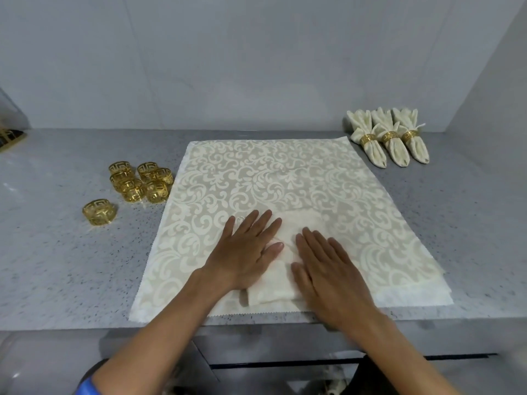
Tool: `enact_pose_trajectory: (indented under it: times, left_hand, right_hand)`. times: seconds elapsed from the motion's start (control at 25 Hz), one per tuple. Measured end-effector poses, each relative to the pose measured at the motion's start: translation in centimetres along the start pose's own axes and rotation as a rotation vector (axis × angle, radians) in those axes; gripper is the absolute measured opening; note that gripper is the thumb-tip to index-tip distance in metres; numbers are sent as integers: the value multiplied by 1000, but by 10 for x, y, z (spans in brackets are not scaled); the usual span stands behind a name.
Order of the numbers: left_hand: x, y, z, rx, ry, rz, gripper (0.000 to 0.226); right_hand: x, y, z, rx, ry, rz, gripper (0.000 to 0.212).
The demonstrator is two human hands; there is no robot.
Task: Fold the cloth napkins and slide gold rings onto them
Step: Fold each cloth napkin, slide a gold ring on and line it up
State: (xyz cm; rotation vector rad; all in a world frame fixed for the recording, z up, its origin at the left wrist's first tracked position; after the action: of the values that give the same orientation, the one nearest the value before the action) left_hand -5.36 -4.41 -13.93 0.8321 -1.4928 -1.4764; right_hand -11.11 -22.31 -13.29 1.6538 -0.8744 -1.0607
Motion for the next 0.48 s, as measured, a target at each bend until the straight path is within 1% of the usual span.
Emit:
enact_pose_trajectory:
  times: [0.04,0.12,0.16,0.2,0.24,0.28,0.32,0.36,0.4,0.48]
  left_hand:
    - [-1,1,0,10,4,6,59]
    - [-1,3,0,-1,7,11,60]
    - [-1,5,0,-6,2,11,61]
    - [1,7,1,11,-10,12,62]
    - [3,11,4,72,-40,14,64]
    - [5,17,11,178,-92,27,66]
    - [7,23,21,281,-151,49,66]
    - [6,28,32,345,-217,61,62]
    - [4,29,43,348,-279,58,58]
    - [-4,26,62,270,-331,32,49]
  right_hand:
    - [0,0,5,95,18,-8,56]
    - [0,3,11,238,53,-28,34]
    - [1,5,13,259,57,-30,22]
    - [1,8,14,262,51,-38,16]
    - [4,9,15,257,39,-55,16]
    - [7,8,16,249,25,-77,18]
    - [11,7,15,243,23,-96,19]
    - [13,5,15,234,22,-113,20]
    - [16,4,14,227,16,-135,22]
    - [19,4,11,219,-9,-182,25]
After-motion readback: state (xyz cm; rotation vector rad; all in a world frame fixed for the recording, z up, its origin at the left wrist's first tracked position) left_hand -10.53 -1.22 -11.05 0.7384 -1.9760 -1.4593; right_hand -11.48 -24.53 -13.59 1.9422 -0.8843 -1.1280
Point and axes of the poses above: each hand's wrist, its own z-axis away from the middle knuckle, its own y-axis out of the back of the hand, x = y × z, the point moved 2 cm from there along -z, towards the middle knuckle, and after that the axes turned 5 degrees about -z, right-handed, at the moved point
